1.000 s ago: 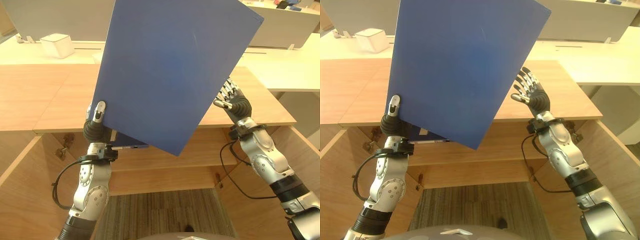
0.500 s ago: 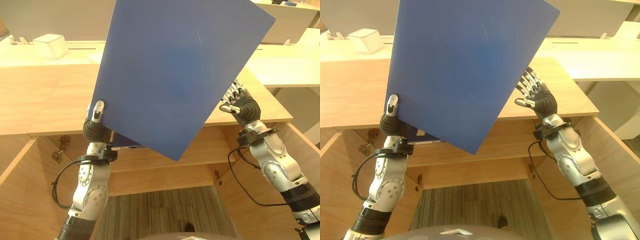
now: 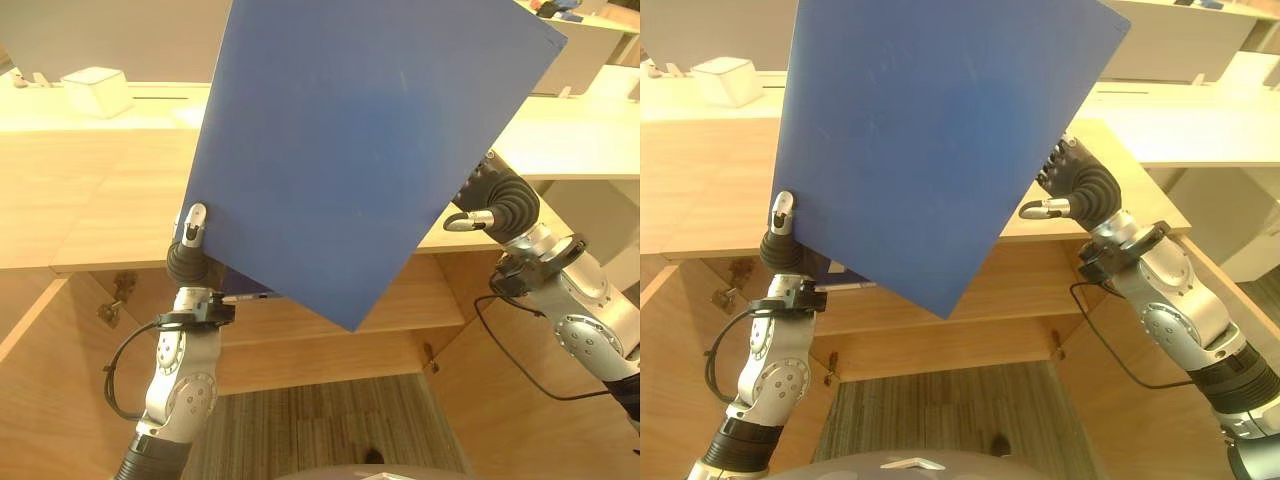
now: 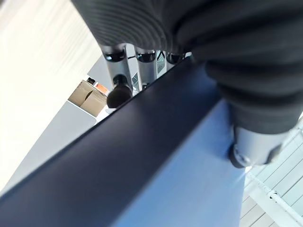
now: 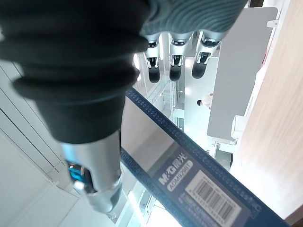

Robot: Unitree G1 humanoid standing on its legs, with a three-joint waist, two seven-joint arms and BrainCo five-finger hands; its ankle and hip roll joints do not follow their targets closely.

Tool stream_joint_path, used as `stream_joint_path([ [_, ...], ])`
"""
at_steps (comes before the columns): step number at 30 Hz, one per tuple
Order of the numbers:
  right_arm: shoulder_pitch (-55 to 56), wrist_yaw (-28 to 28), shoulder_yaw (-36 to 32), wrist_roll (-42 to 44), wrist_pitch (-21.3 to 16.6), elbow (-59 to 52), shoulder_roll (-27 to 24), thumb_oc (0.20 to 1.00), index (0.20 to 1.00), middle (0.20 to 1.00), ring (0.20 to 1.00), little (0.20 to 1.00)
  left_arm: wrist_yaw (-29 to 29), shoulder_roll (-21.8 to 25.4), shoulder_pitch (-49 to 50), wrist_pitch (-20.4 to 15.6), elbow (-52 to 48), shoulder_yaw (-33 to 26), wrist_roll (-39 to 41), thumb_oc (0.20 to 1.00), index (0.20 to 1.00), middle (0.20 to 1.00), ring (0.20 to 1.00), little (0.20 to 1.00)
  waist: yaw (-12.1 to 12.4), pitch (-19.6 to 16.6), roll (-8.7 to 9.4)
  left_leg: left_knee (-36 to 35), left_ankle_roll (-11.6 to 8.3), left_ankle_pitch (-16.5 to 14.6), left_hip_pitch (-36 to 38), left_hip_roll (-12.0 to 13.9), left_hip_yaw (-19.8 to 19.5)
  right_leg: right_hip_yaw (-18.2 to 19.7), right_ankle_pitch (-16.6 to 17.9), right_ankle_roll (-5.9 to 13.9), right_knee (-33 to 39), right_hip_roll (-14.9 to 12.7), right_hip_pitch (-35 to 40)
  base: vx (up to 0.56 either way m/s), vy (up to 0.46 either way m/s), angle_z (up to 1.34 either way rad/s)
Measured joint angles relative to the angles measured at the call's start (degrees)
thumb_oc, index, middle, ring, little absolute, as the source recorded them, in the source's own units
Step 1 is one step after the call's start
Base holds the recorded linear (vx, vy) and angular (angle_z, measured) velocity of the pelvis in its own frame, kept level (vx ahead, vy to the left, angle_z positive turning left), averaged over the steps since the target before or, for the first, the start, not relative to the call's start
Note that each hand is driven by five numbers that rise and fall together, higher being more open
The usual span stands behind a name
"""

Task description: Put the empty folder in the office cabinet

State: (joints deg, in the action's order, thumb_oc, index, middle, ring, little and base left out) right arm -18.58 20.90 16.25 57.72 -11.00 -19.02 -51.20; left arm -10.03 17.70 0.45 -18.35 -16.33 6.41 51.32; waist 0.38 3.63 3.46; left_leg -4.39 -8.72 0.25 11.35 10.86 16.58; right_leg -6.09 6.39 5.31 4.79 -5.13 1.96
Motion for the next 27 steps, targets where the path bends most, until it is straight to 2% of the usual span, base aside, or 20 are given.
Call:
stream_joint_path([
  [6,-0.15,1.69,2.15,2.18,0.32,-1.90,-0.73,1.000,1.000,1.000,1.000,1.000,-0.41,0.03,0.00,-0.06,0.00,-0.01,-0.04,0.200,0.200,0.200,0.200,0.200,-0.03,-0.54,0.81,0.00,0.00,0.00,0.00,-0.01,0.36,0.41,0.01,0.00,0.00,0.03,-0.24,0.00,0.000,-0.03],
  [8,-2.56,1.55,4.70,3.81,0.78,-1.74,-0.65,1.000,1.000,1.000,1.000,1.000,-0.38,0.14,0.01,-0.18,-0.01,-0.02,-0.05,0.200,0.200,0.200,0.200,0.200,-0.08,-0.61,0.92,0.00,0.00,0.00,0.04,-0.01,0.45,0.51,0.01,0.00,0.00,0.04,-0.26,-0.01,-0.001,-0.02],
  [9,-7.05,1.15,8.98,4.37,1.50,-1.67,-0.26,1.000,1.000,1.000,1.000,1.000,-0.28,0.16,-0.07,-0.19,-0.01,0.06,-0.16,0.200,0.200,0.200,0.200,0.200,-0.28,-0.61,0.91,0.00,-0.02,0.01,0.08,-0.01,0.57,0.65,0.02,0.00,0.00,0.08,-0.33,-0.02,-0.001,-0.04],
  [10,-8.53,1.01,9.97,4.49,1.48,-1.67,0.25,1.000,1.000,1.000,1.000,1.000,0.10,0.15,-0.06,-0.23,0.00,-0.05,0.01,0.200,0.200,0.200,0.200,0.200,-0.24,-0.61,0.92,0.00,-0.04,0.02,0.06,-0.01,0.55,0.65,0.11,-0.11,0.00,0.11,-0.35,-0.02,0.000,-0.03],
  [14,-12.62,-1.26,11.22,4.55,1.38,-0.37,6.70,1.000,1.000,1.000,1.000,1.000,1.95,0.20,-0.19,-0.55,0.04,-0.83,0.01,0.200,0.200,0.200,0.200,0.200,0.01,-0.80,1.13,0.01,-0.06,0.04,0.06,-0.03,0.68,0.78,0.17,-0.12,0.00,0.14,-0.44,0.00,-0.001,-0.01],
  [15,-14.43,-2.38,11.88,4.40,1.26,1.74,9.57,1.000,1.000,1.000,1.000,1.000,2.56,0.25,-0.19,-0.67,0.26,-1.38,0.02,0.200,0.200,0.200,0.200,0.200,0.01,-1.09,1.37,0.02,-0.07,0.05,0.06,-0.01,0.82,0.87,0.18,-0.13,0.00,0.17,-0.56,-0.02,-0.003,-0.04],
  [16,-15.52,-3.15,11.98,4.32,1.29,3.61,11.55,0.307,0.307,0.307,0.307,0.307,2.97,0.28,-0.23,-0.68,0.48,-1.60,0.01,0.200,0.200,0.200,0.200,0.200,0.14,-1.27,1.56,0.02,-0.07,0.05,0.02,-0.01,0.87,0.88,0.20,-0.14,0.00,0.18,-0.63,0.00,0.000,0.00],
  [17,-16.35,-4.61,12.49,4.15,1.14,4.71,13.09,0.200,0.200,0.200,0.200,0.200,3.87,0.26,-0.20,-0.69,0.49,-1.60,0.03,0.200,0.200,0.200,0.200,0.200,0.45,-1.33,1.66,0.02,-0.07,0.05,-0.01,-0.03,0.87,0.87,0.21,-0.14,0.00,0.15,-0.64,-0.02,0.000,-0.04],
  [19,-19.42,-7.87,12.83,3.50,0.06,11.68,20.63,0.200,0.200,0.200,0.200,0.200,6.00,0.08,-0.76,-1.35,2.02,-2.04,0.05,0.200,0.200,0.200,0.200,0.200,0.21,-1.48,1.84,0.03,-0.06,0.05,0.15,0.02,1.23,0.89,0.61,-0.21,0.01,0.15,-0.76,-0.01,0.002,-0.05],
  [22,-19.77,-10.74,13.17,1.71,0.16,14.58,22.34,0.200,0.200,0.200,0.200,0.200,6.54,-0.01,-0.77,-1.18,3.21,-1.91,-0.01,0.200,0.200,0.200,0.200,0.200,0.98,-1.44,1.78,0.03,-0.06,0.06,0.01,-0.05,1.16,0.83,0.63,-0.18,0.01,0.05,-0.83,0.00,0.000,0.00],
  [25,-17.37,-15.27,9.99,-5.17,-0.26,17.53,29.43,0.200,0.200,0.200,0.200,0.200,6.73,-0.03,-0.61,-0.82,4.27,-1.61,-2.36,0.200,0.200,0.200,0.200,0.200,1.92,-1.26,1.17,0.03,-0.05,0.05,-0.10,-0.05,1.05,0.76,0.62,-0.20,0.01,0.02,-0.84,0.00,0.002,0.01],
  [27,-15.58,-17.90,9.91,-8.85,-0.25,17.41,29.93,0.200,0.200,0.200,0.200,0.200,6.74,-0.04,-0.32,-0.09,5.12,-1.23,-3.74,0.200,0.200,0.200,0.200,0.200,2.45,-1.20,0.53,0.03,-0.04,0.05,-0.19,-0.14,0.79,0.63,0.62,-0.20,0.02,-0.09,-0.76,0.00,0.001,0.06],
])
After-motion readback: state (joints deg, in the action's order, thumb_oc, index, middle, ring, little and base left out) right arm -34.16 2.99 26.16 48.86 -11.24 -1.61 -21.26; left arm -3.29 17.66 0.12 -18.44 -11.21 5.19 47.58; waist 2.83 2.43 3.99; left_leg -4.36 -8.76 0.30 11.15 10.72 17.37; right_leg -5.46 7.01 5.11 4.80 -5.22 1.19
